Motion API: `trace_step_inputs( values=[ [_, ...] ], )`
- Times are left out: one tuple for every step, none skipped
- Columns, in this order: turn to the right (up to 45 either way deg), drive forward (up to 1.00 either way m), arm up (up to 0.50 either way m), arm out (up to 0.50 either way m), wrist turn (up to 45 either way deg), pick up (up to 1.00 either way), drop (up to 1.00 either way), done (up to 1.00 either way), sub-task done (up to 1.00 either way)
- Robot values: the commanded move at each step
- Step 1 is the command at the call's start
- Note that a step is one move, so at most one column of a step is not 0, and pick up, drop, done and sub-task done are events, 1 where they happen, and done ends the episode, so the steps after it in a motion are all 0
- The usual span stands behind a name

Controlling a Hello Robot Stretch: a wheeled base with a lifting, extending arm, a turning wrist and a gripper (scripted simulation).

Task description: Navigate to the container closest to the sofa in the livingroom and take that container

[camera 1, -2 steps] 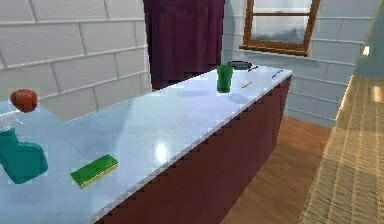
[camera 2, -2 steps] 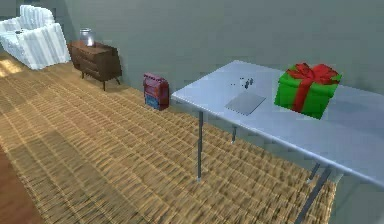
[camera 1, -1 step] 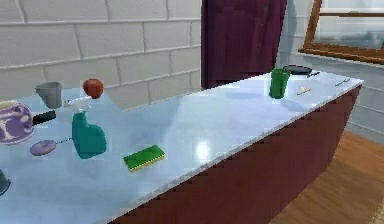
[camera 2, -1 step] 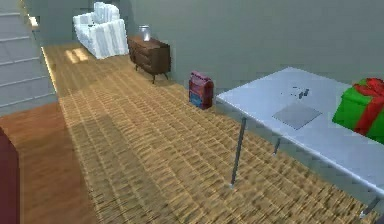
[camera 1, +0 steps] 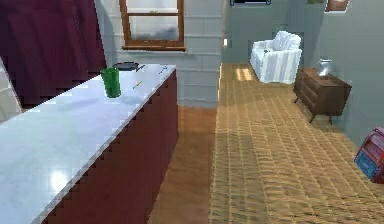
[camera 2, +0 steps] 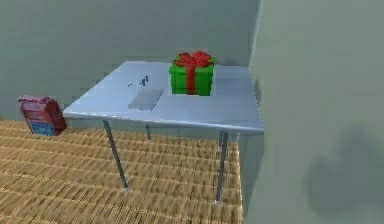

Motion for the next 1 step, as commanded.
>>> trace_step_inputs(
  values=[
    [6.0,0.00,0.00,0.00,0.0,0.00,0.00,0.00,0.00]
  ],
)
